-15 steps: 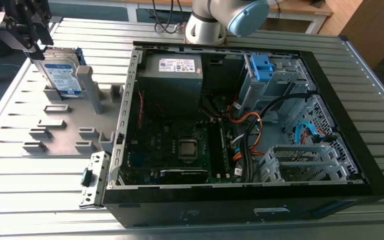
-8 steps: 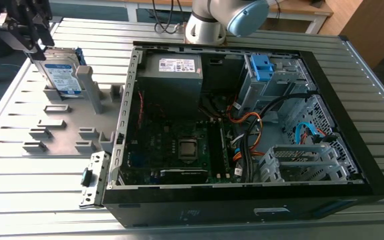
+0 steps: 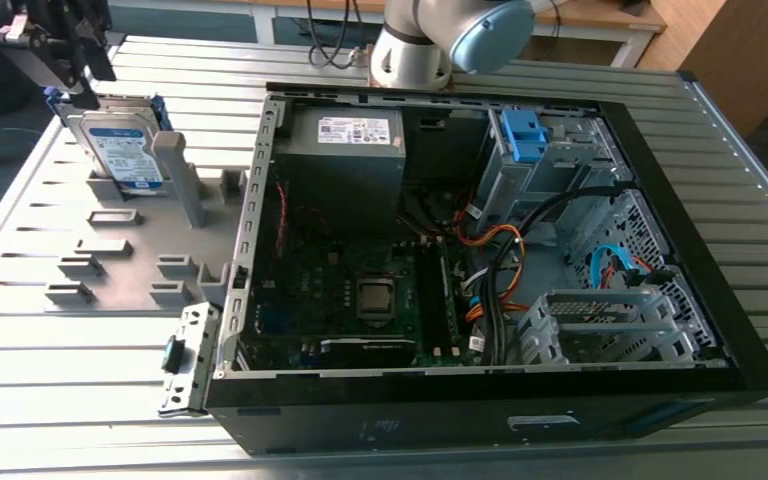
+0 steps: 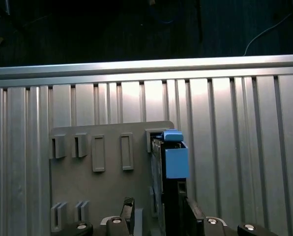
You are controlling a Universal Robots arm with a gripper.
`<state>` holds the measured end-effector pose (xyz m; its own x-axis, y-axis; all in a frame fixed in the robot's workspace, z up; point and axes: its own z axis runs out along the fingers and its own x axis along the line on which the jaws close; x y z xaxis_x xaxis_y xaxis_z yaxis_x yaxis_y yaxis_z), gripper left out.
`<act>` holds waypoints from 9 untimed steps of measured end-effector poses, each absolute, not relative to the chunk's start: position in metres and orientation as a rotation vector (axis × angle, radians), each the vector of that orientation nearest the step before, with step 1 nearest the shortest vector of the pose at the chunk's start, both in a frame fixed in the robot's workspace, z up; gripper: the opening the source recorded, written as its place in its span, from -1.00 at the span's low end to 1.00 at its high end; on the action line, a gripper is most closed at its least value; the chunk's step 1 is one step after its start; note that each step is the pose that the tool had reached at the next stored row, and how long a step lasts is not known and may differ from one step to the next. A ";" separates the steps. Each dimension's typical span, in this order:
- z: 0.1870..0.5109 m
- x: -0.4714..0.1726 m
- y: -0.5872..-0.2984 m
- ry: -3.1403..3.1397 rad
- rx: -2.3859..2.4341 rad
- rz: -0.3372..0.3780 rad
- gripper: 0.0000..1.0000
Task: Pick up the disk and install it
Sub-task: 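Pick up the disk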
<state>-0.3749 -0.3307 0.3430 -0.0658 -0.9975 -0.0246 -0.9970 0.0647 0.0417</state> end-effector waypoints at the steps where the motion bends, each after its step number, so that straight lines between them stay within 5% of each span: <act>1: 0.343 -0.375 -0.328 -2.284 2.140 -0.074 0.06; 9: 0.336 -0.378 -0.324 -2.240 2.189 -0.073 0.06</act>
<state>-0.3780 -0.3237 0.3364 -0.0237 -0.9994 -0.0264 -0.9990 0.0227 0.0397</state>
